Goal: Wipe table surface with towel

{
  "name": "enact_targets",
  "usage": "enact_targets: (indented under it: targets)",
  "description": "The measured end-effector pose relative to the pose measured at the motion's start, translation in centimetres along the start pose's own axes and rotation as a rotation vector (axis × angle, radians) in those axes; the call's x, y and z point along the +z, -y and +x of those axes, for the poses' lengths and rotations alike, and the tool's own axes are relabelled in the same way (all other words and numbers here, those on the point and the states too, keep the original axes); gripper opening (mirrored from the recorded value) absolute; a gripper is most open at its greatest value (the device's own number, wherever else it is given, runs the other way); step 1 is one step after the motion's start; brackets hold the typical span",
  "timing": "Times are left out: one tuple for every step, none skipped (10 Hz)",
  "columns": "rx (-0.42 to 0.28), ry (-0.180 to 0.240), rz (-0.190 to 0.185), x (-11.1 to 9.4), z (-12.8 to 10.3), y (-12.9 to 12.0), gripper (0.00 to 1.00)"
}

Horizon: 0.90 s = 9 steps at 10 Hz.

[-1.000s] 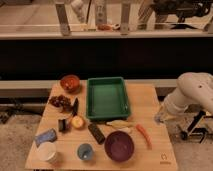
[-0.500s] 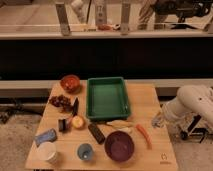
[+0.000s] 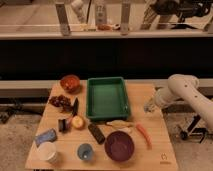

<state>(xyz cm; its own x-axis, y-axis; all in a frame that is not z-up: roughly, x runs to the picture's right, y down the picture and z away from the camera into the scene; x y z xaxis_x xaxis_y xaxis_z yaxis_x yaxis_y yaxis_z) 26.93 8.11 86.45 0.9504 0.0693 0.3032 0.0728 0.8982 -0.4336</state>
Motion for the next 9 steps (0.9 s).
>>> enact_targets:
  targets:
    - [0.012,0.008,0.004,1.5,0.2,0.7,0.0]
    - [0.019,0.009,-0.002,2.2,0.4,0.9,0.0]
    - [0.021,0.009,-0.019,3.1,0.5,0.7,0.0]
    - [0.012,0.004,-0.044,4.0,0.4,-0.3,0.0]
    - [0.01,0.0,-0.059,4.1,0.5,-1.0,0.0]
    - [0.006,-0.004,-0.07,4.3,0.4,-1.3,0.0]
    - [-0.021,-0.029,-0.098,4.9,0.3,-1.9,0.0]
    - [-0.047,-0.052,-0.125,5.6,0.2,-2.1,0.0]
    - [-0.057,-0.061,-0.15,6.0,0.5,-2.3,0.0]
